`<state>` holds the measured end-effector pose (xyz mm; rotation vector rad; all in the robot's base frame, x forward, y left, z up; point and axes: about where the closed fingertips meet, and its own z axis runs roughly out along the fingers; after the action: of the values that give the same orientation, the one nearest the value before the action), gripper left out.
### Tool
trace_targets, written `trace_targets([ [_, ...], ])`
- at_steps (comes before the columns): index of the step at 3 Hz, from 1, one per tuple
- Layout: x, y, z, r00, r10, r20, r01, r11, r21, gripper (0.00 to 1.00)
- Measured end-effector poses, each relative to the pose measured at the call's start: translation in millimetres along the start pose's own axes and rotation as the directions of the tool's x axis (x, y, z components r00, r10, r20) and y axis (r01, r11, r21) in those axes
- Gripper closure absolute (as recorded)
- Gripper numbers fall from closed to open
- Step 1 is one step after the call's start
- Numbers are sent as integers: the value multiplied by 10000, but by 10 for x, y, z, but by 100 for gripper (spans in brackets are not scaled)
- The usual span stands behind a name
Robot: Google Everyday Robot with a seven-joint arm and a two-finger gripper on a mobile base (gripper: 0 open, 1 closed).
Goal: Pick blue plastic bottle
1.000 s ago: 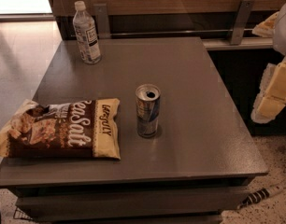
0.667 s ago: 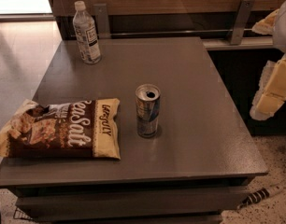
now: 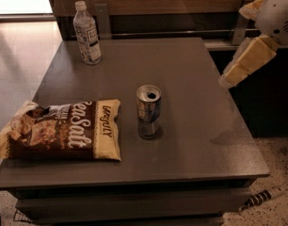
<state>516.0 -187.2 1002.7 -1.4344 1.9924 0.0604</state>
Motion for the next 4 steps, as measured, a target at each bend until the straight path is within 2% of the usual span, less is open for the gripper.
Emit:
trace_targets([
  [1, -417, -114, 602, 9513, 581, 3028, -508, 9982, -318, 0],
  [2, -912, -169, 857, 8534, 914, 5133, -728, 9958, -563, 0],
  [3, -1676, -66, 1057, 7931, 1042, 6002, -874, 9945, -572, 0],
  [4, -1679, -108, 1114, 7883, 1106, 6052, -931, 9938, -603, 0],
])
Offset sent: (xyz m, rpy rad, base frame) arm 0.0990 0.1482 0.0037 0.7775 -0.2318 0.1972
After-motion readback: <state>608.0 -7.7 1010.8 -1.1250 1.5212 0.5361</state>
